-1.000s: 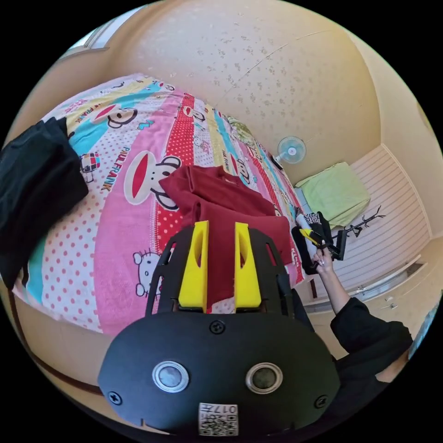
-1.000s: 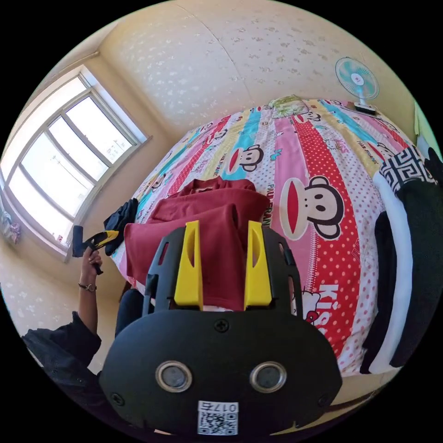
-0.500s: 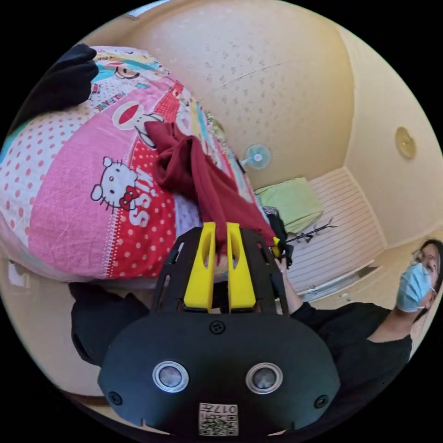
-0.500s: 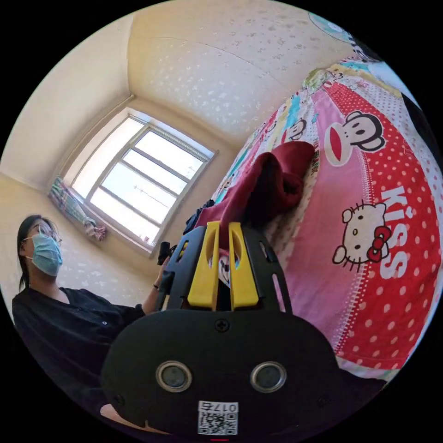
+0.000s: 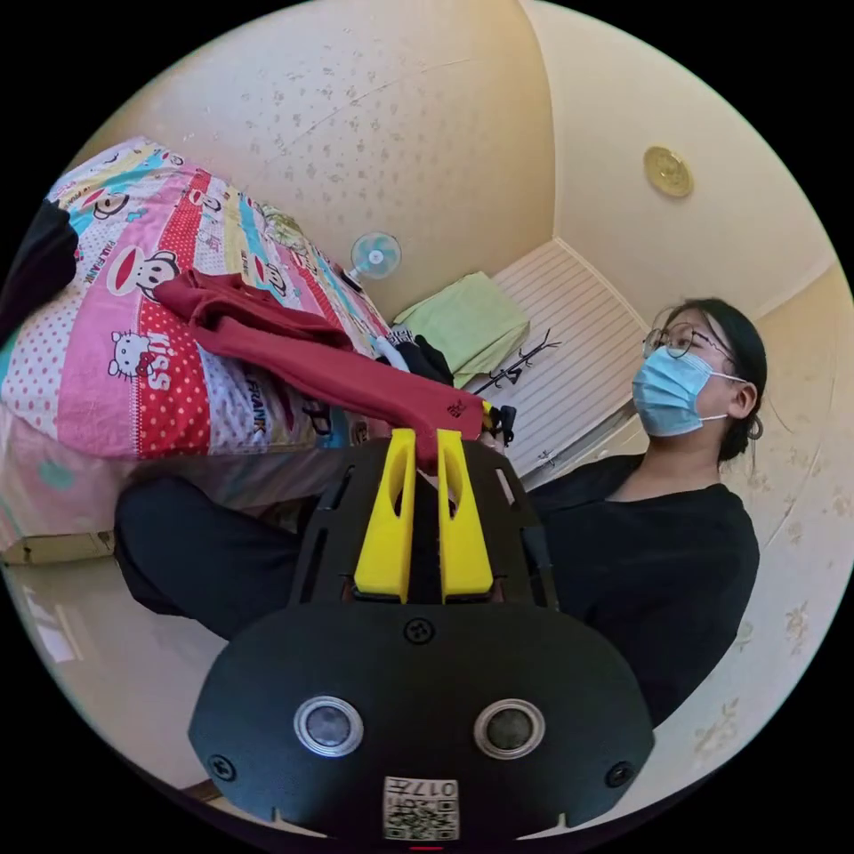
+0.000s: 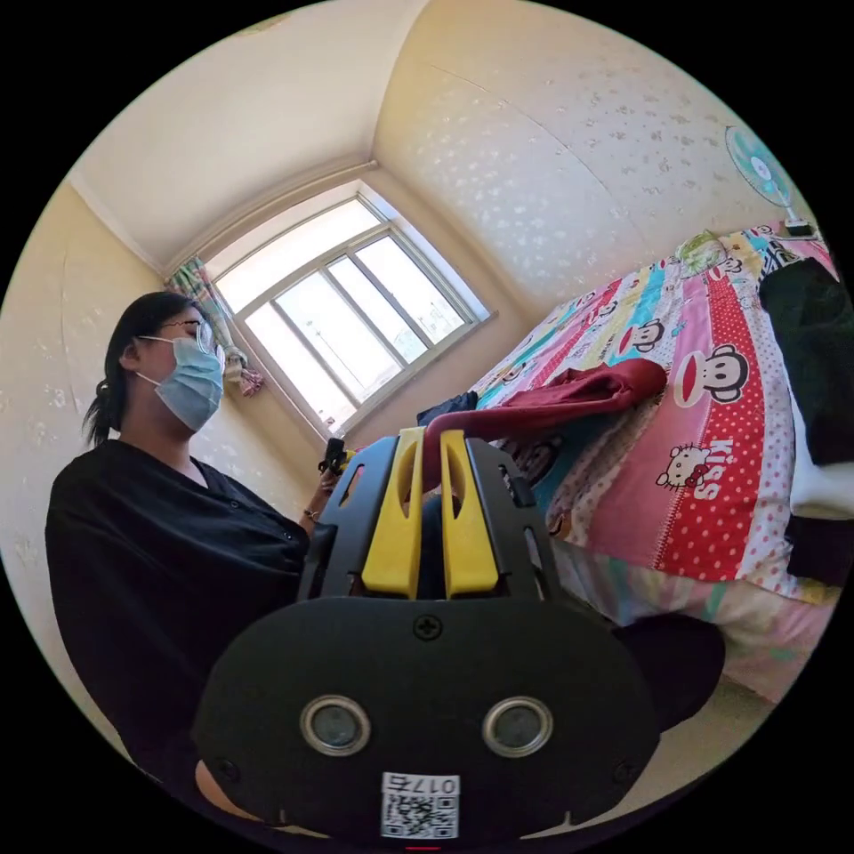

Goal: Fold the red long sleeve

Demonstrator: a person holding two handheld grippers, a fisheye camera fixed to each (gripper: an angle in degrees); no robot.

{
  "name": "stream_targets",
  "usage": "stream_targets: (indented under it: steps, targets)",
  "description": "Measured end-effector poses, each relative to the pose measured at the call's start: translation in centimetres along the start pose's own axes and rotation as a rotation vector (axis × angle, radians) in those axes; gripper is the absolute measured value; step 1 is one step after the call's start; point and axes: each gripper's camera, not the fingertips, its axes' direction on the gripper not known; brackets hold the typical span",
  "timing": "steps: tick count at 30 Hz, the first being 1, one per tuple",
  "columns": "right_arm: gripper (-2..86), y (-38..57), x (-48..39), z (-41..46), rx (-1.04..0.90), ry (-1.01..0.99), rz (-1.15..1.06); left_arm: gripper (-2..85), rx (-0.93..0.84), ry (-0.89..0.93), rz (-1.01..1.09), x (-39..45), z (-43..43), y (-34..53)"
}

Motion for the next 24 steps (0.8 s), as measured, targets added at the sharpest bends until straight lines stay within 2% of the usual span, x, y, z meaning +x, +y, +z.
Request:
stream_targets:
  steps: [4, 5, 7, 11, 13, 16, 18, 20, 24]
  targets:
    - [2.4, -0.3, -2.7, -0.8, -0.006, 0.1, -0.104, 4.8, -0.031, -0.03, -0.002, 0.6, 0.4, -0.6]
    - [2.5, -1.2, -1.9, 0.3, -0.058, 0.194, -0.081, 4.8, -0.028, -0.032, -0.002, 0.1, 0.5, -1.0]
    - [2.6, -3.0, 1.1, 2.6, -0.127, 0.287, -0.01, 4.7, -0.021, -0.02, -0.001, -2.8, 1.7, -3.9]
    - [3.3, -9.7, 9.6, 8.7, -0.09, 0.302, 0.076, 4.7, 0.102, -0.006, -0.076, -9.8, 2.4, -11.0]
    - [3.9, -14.0, 13.4, 12.1, -0.1, 0.38, 0.123, 4.9, 0.231, -0.071, -0.13, -15.1, 2.3, -17.0]
    - [5.9, -21.5, 19.2, 18.8, -0.114, 0.478, 0.181, 9.6, 0.266, -0.197, -0.267, -22.0, 4.3, -22.9]
    - [10.6, -24.5, 23.0, 24.0, -0.199, 0.639, 0.271, 11.6, 0.271, -0.192, -0.293, -24.0, 5.8, -23.9]
    - [12.2, -24.4, 23.5, 26.6, -0.253, 0.719, 0.279, 13.0, 0.266, -0.241, -0.314, -24.9, 6.9, -22.9]
    - [11.7, -18.2, 21.1, 30.7, -0.33, 0.719, 0.122, 16.2, 0.221, -0.431, -0.406, -25.7, 9.0, -16.0]
